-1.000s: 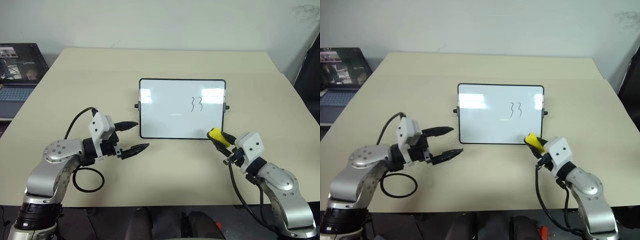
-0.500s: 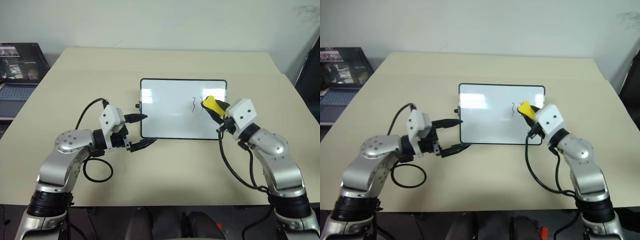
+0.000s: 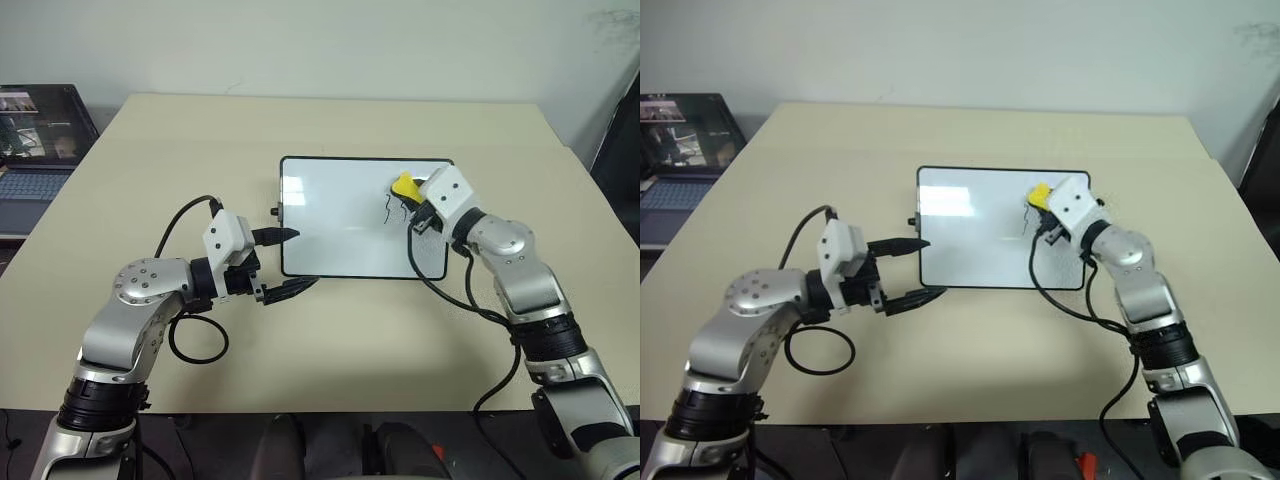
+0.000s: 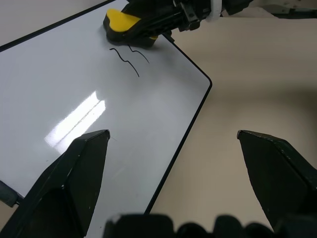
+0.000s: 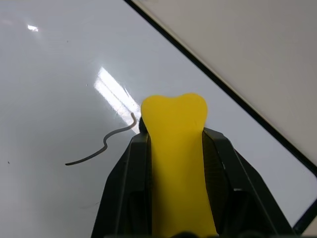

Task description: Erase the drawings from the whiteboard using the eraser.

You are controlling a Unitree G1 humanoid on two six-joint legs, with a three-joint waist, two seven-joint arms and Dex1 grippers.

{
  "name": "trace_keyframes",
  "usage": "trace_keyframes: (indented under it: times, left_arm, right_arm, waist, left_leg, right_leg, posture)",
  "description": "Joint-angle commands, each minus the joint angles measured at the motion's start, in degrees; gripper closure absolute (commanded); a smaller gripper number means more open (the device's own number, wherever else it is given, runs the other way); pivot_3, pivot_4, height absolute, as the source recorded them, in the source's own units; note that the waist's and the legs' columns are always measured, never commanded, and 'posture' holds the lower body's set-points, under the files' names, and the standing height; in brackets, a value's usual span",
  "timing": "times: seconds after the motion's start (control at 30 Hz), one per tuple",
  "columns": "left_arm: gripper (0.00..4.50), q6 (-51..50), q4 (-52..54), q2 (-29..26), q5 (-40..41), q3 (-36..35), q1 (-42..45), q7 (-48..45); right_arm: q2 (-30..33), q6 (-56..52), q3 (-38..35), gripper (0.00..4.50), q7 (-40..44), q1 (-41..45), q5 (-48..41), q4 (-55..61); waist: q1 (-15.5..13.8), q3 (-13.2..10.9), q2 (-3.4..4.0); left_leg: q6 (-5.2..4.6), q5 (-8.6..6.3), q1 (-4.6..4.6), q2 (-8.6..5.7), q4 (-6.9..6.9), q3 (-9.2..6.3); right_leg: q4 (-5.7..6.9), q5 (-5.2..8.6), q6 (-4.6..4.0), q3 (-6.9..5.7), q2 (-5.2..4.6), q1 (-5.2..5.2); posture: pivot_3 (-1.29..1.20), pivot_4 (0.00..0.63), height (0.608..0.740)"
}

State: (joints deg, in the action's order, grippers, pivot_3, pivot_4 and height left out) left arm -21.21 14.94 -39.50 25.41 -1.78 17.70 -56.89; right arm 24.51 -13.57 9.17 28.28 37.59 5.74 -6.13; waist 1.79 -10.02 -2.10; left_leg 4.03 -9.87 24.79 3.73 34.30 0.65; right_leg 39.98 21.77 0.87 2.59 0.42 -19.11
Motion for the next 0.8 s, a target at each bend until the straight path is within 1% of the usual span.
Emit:
trace_keyframes:
  times: [0.03,0.17,0.27,0.43,0.53,0.6,0.73,0.8]
  left_arm:
    - [0.00,0.4,1.6,-0.3,0.2,-0.5,0.0,0.2]
    - [0.00,0.3,1.8,-0.4,0.3,-0.7,-0.2,0.3]
    - [0.00,0.1,2.1,-0.6,0.4,-1.0,-0.7,0.4]
    - [0.00,0.1,2.0,-0.8,0.4,-1.1,-0.7,0.4]
    - [0.00,0.1,1.9,-0.7,0.4,-1.1,-0.6,0.4]
    - [0.00,0.2,1.7,-0.7,0.4,-1.0,-0.6,0.4]
    - [0.00,0.2,1.7,-0.8,0.3,-1.1,-0.7,0.5]
    - [0.00,0.2,1.7,-0.9,0.3,-1.1,-0.8,0.5]
  right_arm:
    - [-0.7,2.5,1.0,3.44,-0.1,1.0,1.3,-2.5]
    - [-2.3,2.5,2.7,3.44,1.0,-0.8,1.3,-4.3]
    - [-3.5,1.8,4.5,3.44,1.8,-3.7,1.3,-4.5]
    - [-4.0,0.7,5.8,3.45,2.9,-6.0,1.4,-4.1]
    - [-4.0,0.4,5.9,3.45,3.2,-6.6,1.3,-2.8]
    - [-3.6,-0.4,4.7,3.45,3.5,-5.9,0.5,0.0]
    - [-2.3,-6.4,1.3,3.45,6.2,-3.7,-3.7,9.8]
    - [-1.7,-9.7,-0.8,3.45,6.9,-1.8,-5.8,13.6]
  waist:
    - [0.1,0.0,0.00]
    - [0.3,0.0,-0.01]
    - [0.4,0.0,-0.02]
    - [0.5,0.1,-0.04]
    - [0.5,0.0,-0.03]
    - [0.5,0.0,0.00]
    - [0.3,-0.1,0.11]
    - [0.1,-0.2,0.18]
  left_leg:
    - [0.00,0.00,0.00,0.00,0.01,0.00]
    - [0.00,0.00,-0.05,0.04,0.13,-0.01]
    - [0.00,0.00,-0.08,0.06,0.23,-0.05]
    - [-0.01,-0.01,-0.19,0.05,0.49,-0.10]
    - [-0.01,-0.01,-0.78,0.04,0.52,-0.13]
    - [-0.02,-0.01,-1.07,0.05,0.51,-0.15]
    - [-0.04,0.00,-0.92,0.05,0.51,-0.31]
    - [-0.03,-0.01,-0.76,0.03,0.47,-0.32]
  right_leg:
    - [0.01,0.00,0.00,0.00,0.00,0.01]
    - [0.13,0.00,-0.01,0.00,0.01,0.05]
    - [0.23,0.00,-0.01,-0.02,0.03,0.08]
    - [0.53,-0.01,0.01,-0.02,0.03,0.18]
    - [0.56,0.00,0.03,-0.01,0.00,0.72]
    - [0.55,0.12,0.22,-0.01,-0.07,0.96]
    - [0.53,0.11,0.20,0.00,-0.08,0.86]
    - [0.45,0.01,0.03,-0.03,-0.05,0.77]
  posture:
    - [0.00,0.150,0.740]
    - [0.00,0.150,0.740]
    - [0.00,0.150,0.740]
    - [0.00,0.150,0.740]
    - [0.00,0.150,0.740]
    - [0.00,0.150,0.740]
    - [0.00,0.150,0.740]
    - [0.00,0.150,0.740]
